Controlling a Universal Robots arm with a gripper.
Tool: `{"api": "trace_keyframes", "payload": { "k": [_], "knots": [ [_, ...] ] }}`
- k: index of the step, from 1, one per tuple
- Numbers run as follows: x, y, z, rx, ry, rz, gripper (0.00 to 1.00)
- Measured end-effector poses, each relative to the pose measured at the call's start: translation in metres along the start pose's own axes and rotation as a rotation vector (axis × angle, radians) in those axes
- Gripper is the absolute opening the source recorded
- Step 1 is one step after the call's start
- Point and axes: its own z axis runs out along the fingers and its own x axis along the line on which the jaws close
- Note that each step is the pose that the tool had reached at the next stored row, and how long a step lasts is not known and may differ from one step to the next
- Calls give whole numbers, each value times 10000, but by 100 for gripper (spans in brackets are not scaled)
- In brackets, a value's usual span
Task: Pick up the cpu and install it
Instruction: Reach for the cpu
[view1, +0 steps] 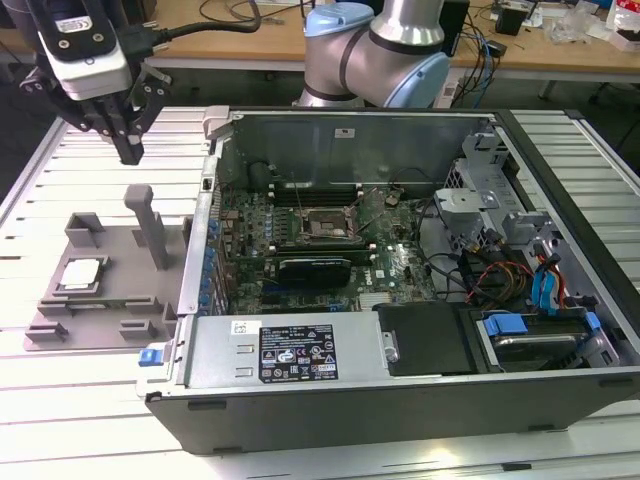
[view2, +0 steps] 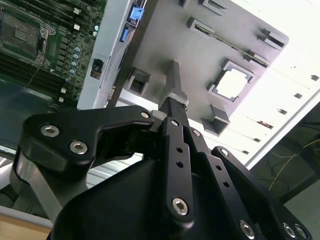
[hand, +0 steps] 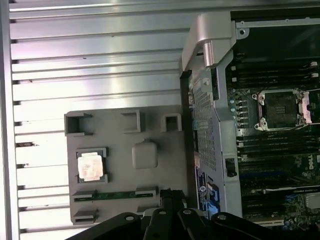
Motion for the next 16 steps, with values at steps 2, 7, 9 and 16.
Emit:
{"api": "trace_keyframes", "payload": {
  "k": [2, 7, 9, 16],
  "knots": [
    [64, -5, -2, 0, 0, 0, 11],
    [179, -13, -5, 0, -1, 0, 11],
    [224, -17, -6, 0, -2, 0, 11],
    [475, -35, -10, 0, -3, 0, 11]
  ]
}}
